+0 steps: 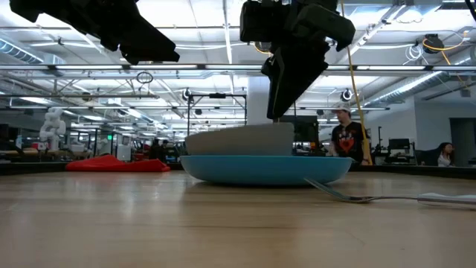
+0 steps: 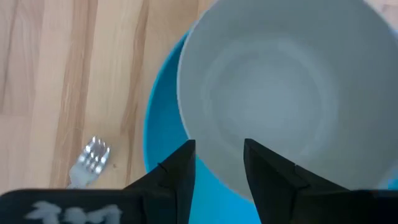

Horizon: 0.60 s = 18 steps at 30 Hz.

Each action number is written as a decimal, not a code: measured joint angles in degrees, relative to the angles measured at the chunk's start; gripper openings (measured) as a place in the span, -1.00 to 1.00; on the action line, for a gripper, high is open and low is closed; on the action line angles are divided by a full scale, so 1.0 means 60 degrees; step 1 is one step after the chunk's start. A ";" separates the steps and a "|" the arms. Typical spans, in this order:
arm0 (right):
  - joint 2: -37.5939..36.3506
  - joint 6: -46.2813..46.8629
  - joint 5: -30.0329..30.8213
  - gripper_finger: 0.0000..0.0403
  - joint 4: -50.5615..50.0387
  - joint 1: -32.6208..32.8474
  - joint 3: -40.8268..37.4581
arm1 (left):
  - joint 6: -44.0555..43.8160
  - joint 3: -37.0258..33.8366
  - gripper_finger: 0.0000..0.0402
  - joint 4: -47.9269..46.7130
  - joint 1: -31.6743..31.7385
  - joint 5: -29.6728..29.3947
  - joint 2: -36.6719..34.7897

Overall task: Set table place
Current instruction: Put the gray bowl on top of the blue plate

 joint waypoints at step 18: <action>0.0324 0.0584 0.0848 -0.63 0.2899 0.1179 -0.0004 | -0.0817 0.0000 -0.10 -0.0818 0.0135 -0.0428 0.0096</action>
